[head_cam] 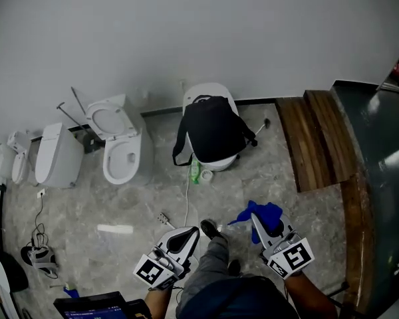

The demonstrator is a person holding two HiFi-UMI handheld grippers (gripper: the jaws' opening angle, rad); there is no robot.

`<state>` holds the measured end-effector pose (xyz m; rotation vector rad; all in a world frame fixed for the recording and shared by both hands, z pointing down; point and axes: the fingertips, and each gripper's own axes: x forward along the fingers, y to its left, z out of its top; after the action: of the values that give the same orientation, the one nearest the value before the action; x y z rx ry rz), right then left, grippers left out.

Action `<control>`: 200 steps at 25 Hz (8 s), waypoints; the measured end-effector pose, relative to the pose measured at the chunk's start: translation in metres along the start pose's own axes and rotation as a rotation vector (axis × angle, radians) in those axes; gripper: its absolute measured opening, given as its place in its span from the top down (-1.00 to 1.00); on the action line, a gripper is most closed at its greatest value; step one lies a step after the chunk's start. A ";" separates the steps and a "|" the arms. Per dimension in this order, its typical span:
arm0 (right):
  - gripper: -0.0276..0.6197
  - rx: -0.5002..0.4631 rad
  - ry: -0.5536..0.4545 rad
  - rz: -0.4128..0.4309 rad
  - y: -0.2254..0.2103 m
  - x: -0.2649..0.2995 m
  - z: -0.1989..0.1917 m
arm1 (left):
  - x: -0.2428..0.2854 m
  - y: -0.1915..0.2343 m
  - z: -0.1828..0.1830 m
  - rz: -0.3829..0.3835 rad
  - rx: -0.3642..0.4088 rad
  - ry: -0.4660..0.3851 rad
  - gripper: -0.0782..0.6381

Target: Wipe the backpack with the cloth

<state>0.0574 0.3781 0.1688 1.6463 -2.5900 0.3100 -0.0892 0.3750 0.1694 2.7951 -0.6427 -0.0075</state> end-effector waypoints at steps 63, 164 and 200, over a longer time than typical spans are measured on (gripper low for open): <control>0.86 2.019 -0.769 -0.762 -0.329 0.334 -0.500 | 0.256 0.389 -0.312 0.194 -0.319 0.499 0.77; 0.86 -1.463 1.646 1.353 -0.164 0.572 -0.460 | 0.078 0.465 -0.308 0.733 -0.543 0.102 0.77; 0.86 1.122 0.537 -0.151 -0.178 0.416 -0.499 | 0.118 0.462 -0.345 0.587 -0.554 0.304 0.77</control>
<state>0.0095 0.0344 0.7462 1.5505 -1.8765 2.1070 -0.1579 0.0160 0.6304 1.9530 -1.1434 0.2984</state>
